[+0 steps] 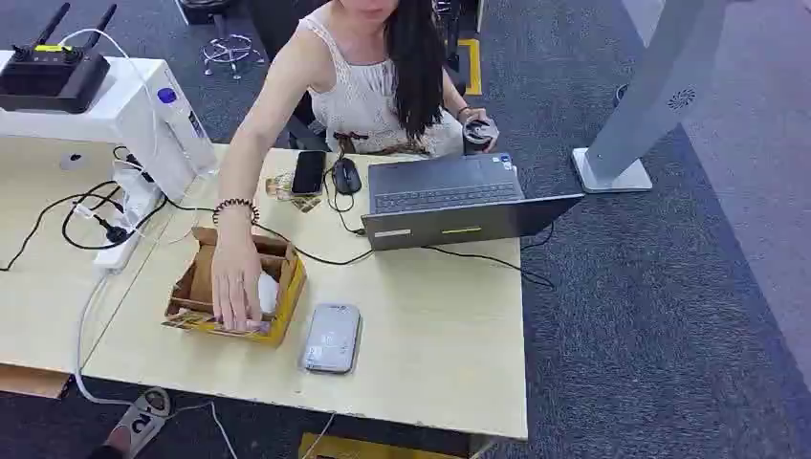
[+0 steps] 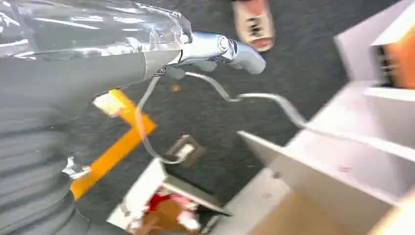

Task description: Pass the card to the sensor for recognition and then transmit it.

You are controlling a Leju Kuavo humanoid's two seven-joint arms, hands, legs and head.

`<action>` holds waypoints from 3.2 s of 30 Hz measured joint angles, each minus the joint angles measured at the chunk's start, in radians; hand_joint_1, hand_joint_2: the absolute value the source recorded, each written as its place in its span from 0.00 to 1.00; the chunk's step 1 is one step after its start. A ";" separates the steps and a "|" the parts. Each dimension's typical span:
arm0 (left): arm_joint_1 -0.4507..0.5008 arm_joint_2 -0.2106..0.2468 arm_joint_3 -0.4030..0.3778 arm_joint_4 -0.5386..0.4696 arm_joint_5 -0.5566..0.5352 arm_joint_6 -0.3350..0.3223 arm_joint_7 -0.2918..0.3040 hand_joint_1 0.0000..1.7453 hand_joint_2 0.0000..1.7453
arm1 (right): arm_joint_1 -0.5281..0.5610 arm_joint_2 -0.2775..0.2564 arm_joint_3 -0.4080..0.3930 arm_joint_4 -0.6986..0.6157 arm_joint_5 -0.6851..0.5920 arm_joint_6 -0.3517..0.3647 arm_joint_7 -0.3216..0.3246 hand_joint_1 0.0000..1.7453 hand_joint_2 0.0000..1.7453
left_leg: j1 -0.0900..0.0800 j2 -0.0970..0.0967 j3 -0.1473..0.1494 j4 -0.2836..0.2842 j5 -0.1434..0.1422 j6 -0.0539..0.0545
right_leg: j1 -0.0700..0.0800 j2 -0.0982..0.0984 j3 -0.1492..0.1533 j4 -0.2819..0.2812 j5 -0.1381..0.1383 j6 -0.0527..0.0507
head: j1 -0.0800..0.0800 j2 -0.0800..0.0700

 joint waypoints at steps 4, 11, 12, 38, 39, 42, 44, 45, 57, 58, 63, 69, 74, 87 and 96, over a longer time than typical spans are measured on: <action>0.034 -0.024 -0.044 -0.138 0.044 0.015 -0.021 0.00 1.00 | -0.002 0.000 0.007 0.005 -0.023 -0.012 0.000 0.00 1.00 | 0.000 0.000 0.000 0.000 0.000 0.000 | 0.000 0.000 0.000 0.000 0.000 0.000 | 0.000 0.000; 0.076 -0.055 -0.137 -0.383 0.086 0.040 -0.060 0.00 1.00 | -0.004 0.001 0.023 0.010 -0.054 -0.041 0.000 0.00 1.00 | 0.000 0.000 0.000 0.000 0.000 0.000 | 0.000 0.000 0.000 0.000 0.000 0.000 | 0.000 0.000; 0.080 -0.061 -0.154 -0.424 0.086 0.048 -0.068 0.00 1.00 | -0.005 0.002 0.026 0.010 -0.059 -0.045 0.002 0.00 1.00 | 0.000 0.000 0.000 0.000 0.000 0.000 | 0.000 0.000 0.000 0.000 0.000 0.000 | 0.000 0.000; -0.131 0.037 -0.547 -0.802 -0.430 0.293 0.029 0.00 1.00 | -0.048 0.010 0.118 0.018 -0.058 -0.089 0.053 0.00 1.00 | 0.000 0.001 0.001 0.001 0.001 0.000 | 0.000 0.001 0.000 0.000 0.001 0.000 | 0.000 0.000; -0.145 0.045 -0.559 -0.799 -0.455 0.300 0.040 0.00 1.00 | -0.050 0.010 0.121 0.018 -0.054 -0.088 0.055 0.00 1.00 | 0.000 0.001 0.001 0.001 0.001 0.000 | 0.000 0.001 0.000 0.000 0.001 0.000 | 0.000 0.000; -0.190 0.073 -0.597 -0.788 -0.544 0.324 0.081 0.00 1.00 | -0.056 0.011 0.130 0.018 -0.047 -0.087 0.060 0.00 1.00 | 0.000 0.001 0.001 0.001 0.001 0.000 | 0.000 0.001 0.000 0.000 0.001 0.000 | 0.000 0.000; -0.220 0.091 -0.622 -0.781 -0.601 0.339 0.106 0.00 1.00 | -0.059 0.011 0.140 0.018 -0.042 -0.087 0.063 0.00 1.00 | 0.000 0.001 0.001 0.001 0.001 0.000 | 0.000 0.001 0.000 0.000 0.001 0.000 | 0.000 0.000; -0.235 0.100 -0.635 -0.778 -0.628 0.345 0.117 0.00 1.00 | -0.060 0.011 0.144 0.018 -0.040 -0.086 0.064 0.00 1.00 | 0.000 0.001 0.001 0.001 0.001 0.000 | 0.000 0.001 0.000 0.000 0.001 0.000 | 0.000 0.000; -0.381 0.200 -0.771 -0.683 -0.930 0.423 0.251 0.00 1.00 | -0.078 0.015 0.177 0.018 -0.015 -0.072 0.084 0.00 1.00 | 0.000 0.002 0.002 0.001 0.001 0.000 | -0.001 0.003 0.000 0.001 0.001 0.000 | 0.000 0.000; -0.387 0.201 -0.773 -0.681 -0.941 0.426 0.258 0.00 1.00 | -0.078 0.015 0.178 0.018 -0.014 -0.072 0.086 0.00 1.00 | 0.000 0.002 0.001 0.001 0.001 0.000 | -0.001 0.003 0.000 0.001 0.001 0.000 | -0.001 0.000; -0.453 0.247 -0.832 -0.633 -1.051 0.457 0.307 0.00 1.00 | -0.085 0.016 0.195 0.018 -0.005 -0.070 0.092 0.00 1.00 | 0.000 0.001 0.001 0.001 0.001 0.000 | -0.001 0.002 -0.001 0.001 0.001 0.000 | 0.000 0.000; -0.519 0.296 -0.901 -0.570 -1.213 0.508 0.379 1.00 1.00 | -0.091 0.016 0.209 0.018 0.013 -0.070 0.101 0.00 1.00 | 0.000 0.002 0.001 0.001 0.002 0.000 | -0.001 0.003 -0.001 0.001 0.001 0.000 | 0.000 0.000; -0.574 0.342 -0.955 -0.507 -1.349 0.555 0.442 1.00 1.00 | -0.096 0.021 0.225 0.018 0.032 -0.083 0.098 0.00 1.00 | 0.000 0.002 0.001 0.001 0.002 0.000 | 0.000 0.003 -0.001 0.001 0.001 0.000 | 0.000 0.000; -0.645 0.433 -1.056 -0.388 -1.571 0.640 0.546 1.00 1.00 | -0.100 0.047 0.262 0.018 0.075 -0.143 0.071 0.00 1.00 | 0.000 0.002 0.000 0.001 0.002 -0.001 | 0.000 0.003 -0.001 0.001 0.001 0.000 | 0.000 0.000; -0.645 0.441 -1.063 -0.375 -1.569 0.637 0.545 1.00 1.00 | -0.100 0.056 0.267 0.018 0.076 -0.142 0.069 0.00 1.00 | 0.000 0.002 0.000 0.001 0.002 -0.001 | 0.000 0.003 -0.001 0.001 0.001 0.000 | 0.000 0.000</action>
